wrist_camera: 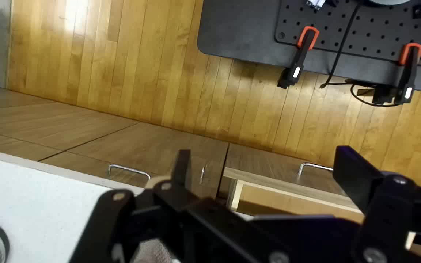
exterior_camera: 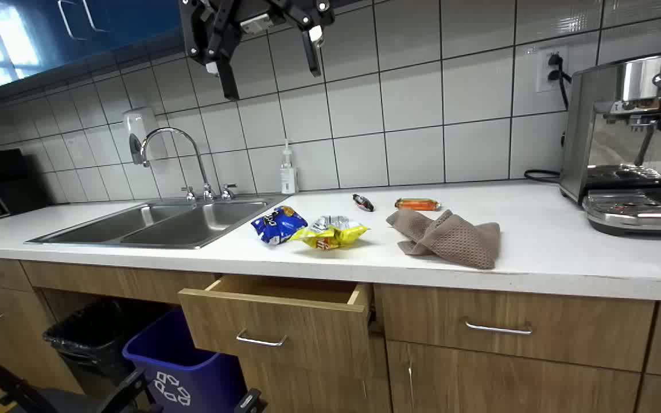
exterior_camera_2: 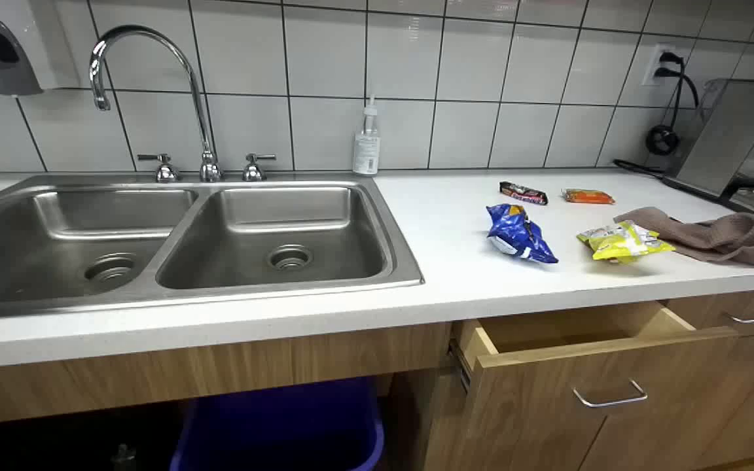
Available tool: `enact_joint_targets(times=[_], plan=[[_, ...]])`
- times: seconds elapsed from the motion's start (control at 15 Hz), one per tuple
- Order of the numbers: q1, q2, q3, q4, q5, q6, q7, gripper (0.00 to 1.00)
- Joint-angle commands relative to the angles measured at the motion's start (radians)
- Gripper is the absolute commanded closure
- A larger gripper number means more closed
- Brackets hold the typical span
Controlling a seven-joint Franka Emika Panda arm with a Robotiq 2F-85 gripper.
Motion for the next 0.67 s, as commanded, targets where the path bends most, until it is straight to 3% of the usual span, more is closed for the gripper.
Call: enact_joint_targets(times=[0.0, 0.6], plan=[[0.009, -0.001, -0.007, 0.002, -0.003, -0.003, 0.004, 0.0], [0.012, 0.002, 0.001, -0.013, -0.001, 0.007, 0.022, 0.0]])
